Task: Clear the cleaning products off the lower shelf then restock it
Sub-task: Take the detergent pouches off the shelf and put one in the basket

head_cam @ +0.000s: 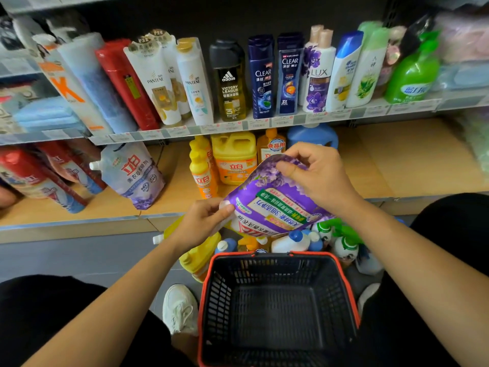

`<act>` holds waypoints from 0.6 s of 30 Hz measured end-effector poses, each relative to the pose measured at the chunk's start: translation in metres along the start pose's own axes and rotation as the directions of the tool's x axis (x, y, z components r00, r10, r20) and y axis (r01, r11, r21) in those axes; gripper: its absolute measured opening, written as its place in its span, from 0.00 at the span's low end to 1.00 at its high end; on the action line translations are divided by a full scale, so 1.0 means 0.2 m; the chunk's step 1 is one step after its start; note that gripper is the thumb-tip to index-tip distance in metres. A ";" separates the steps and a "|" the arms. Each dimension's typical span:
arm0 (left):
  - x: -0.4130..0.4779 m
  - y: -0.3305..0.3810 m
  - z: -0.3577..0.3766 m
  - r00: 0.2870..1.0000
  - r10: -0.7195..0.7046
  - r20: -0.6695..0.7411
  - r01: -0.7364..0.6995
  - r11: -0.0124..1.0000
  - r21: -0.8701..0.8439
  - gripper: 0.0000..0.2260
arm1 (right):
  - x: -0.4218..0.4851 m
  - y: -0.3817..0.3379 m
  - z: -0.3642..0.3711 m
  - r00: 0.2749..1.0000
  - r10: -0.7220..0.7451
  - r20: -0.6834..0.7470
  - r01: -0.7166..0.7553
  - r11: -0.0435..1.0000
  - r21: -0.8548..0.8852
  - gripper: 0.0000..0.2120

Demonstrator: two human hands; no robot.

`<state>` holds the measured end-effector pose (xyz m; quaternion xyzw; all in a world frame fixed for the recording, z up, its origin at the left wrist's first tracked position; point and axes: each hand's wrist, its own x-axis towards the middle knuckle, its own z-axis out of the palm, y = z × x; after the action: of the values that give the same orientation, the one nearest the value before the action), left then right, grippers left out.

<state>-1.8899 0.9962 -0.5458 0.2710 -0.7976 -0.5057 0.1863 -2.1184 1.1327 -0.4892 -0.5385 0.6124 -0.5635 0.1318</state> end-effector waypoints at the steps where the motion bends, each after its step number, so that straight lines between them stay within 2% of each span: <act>1: 0.00 0.00 0.01 1.000 0.003 0.005 -0.003 1.000 -0.010 0.16 | 0.01 0.01 -0.01 1.000 0.012 -0.020 -0.011 1.000 0.010 0.10; 5: 0.01 0.04 0.00 1.000 0.014 0.003 -0.014 1.000 0.025 0.18 | 0.03 0.05 -0.07 0.987 0.113 -0.112 -0.100 0.988 0.118 0.11; 7: 0.03 0.07 -0.03 0.996 0.092 0.011 -0.092 0.982 0.168 0.18 | 0.04 0.08 -0.07 0.971 0.173 -0.166 -0.151 0.979 0.137 0.11; 9: 0.04 0.09 -0.07 0.981 0.189 0.051 -0.195 0.919 0.344 0.18 | 0.04 0.11 -0.06 0.958 0.212 -0.192 -0.185 0.971 0.150 0.11; 11: 0.04 0.11 -0.10 0.964 0.250 0.088 -0.263 0.860 0.437 0.18 | 0.04 0.14 -0.05 0.947 0.244 -0.211 -0.210 0.962 0.173 0.11; 14: 0.03 0.13 -0.12 0.959 0.262 0.110 -0.284 0.853 0.438 0.16 | 0.05 0.16 -0.04 0.926 0.311 -0.214 -0.260 0.936 0.237 0.13; 18: 0.01 0.16 -0.10 0.977 0.204 0.066 -0.214 0.914 0.346 0.16 | 0.06 0.19 -0.04 0.909 0.361 -0.208 -0.296 0.911 0.287 0.13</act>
<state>-1.8870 0.9922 -0.5083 0.2060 -0.9018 -0.3363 0.1766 -2.1474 1.1193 -0.5129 -0.3287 0.6311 -0.6701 0.2115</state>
